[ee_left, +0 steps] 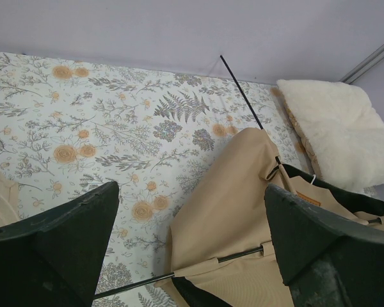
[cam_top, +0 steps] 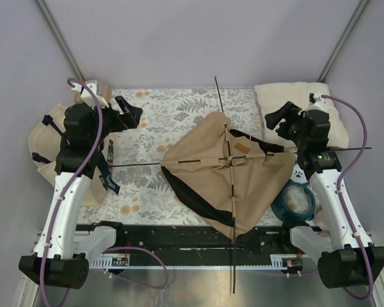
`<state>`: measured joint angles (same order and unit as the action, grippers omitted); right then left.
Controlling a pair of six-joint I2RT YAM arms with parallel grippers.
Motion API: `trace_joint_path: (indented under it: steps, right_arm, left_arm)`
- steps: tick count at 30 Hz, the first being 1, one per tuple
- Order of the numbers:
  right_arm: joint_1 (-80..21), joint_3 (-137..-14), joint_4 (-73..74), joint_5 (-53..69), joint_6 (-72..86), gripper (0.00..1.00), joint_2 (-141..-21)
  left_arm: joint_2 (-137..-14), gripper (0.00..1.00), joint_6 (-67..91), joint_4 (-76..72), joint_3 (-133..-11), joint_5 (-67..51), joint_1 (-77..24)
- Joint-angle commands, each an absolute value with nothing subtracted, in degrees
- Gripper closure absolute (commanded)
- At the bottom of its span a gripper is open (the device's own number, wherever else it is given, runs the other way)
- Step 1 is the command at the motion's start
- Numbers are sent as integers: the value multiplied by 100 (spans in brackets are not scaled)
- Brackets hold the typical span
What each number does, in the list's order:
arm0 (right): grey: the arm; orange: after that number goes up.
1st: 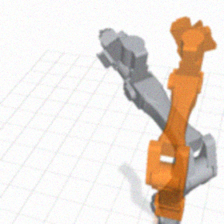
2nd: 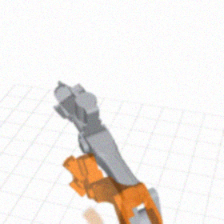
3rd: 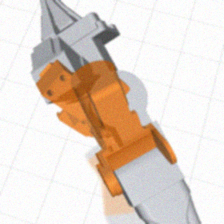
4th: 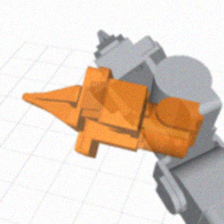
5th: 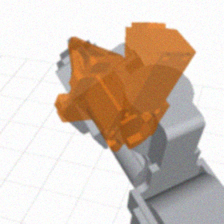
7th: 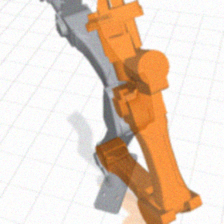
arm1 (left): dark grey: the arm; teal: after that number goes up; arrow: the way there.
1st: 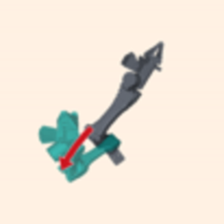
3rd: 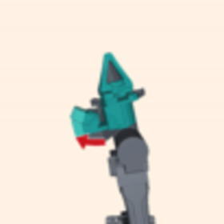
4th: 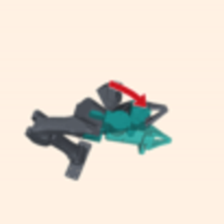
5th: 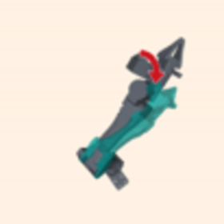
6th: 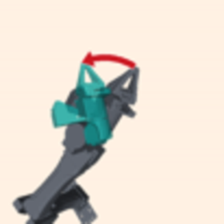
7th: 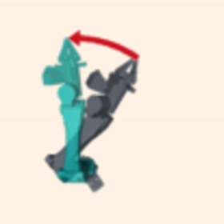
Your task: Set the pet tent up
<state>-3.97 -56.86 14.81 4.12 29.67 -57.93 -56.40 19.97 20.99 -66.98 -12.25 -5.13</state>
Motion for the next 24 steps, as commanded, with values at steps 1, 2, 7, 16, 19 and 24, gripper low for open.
trace_joint_path:
  steps: [1,2,7,16,19,24]
  right_arm:
    - [-395,-5748,1195,615,2962,24,-5809]
    - [-396,-5731,1161,702,2971,24,-5810]
    - [-842,-5713,1081,651,2796,24,-5880]
    - [-2855,-5731,1213,-1184,2995,26,-6451]
    - [-3286,-5730,1641,-2107,3977,28,-6670]
    - [-3690,-5879,3135,-3083,5439,32,-6969]
  left_arm:
    - [-5502,1,2013,1811,-6812,-1283,-483]
    - [-5467,1,1987,1811,-6794,-1292,-492]
    - [-5230,1,1890,1802,-6645,-1213,-492]
    - [-4940,1,2047,2048,-6513,-1309,-492]
    - [-4896,1,2179,2065,-6364,-1397,-492]
    - [-4887,1,2364,2127,-6232,-1459,-492]
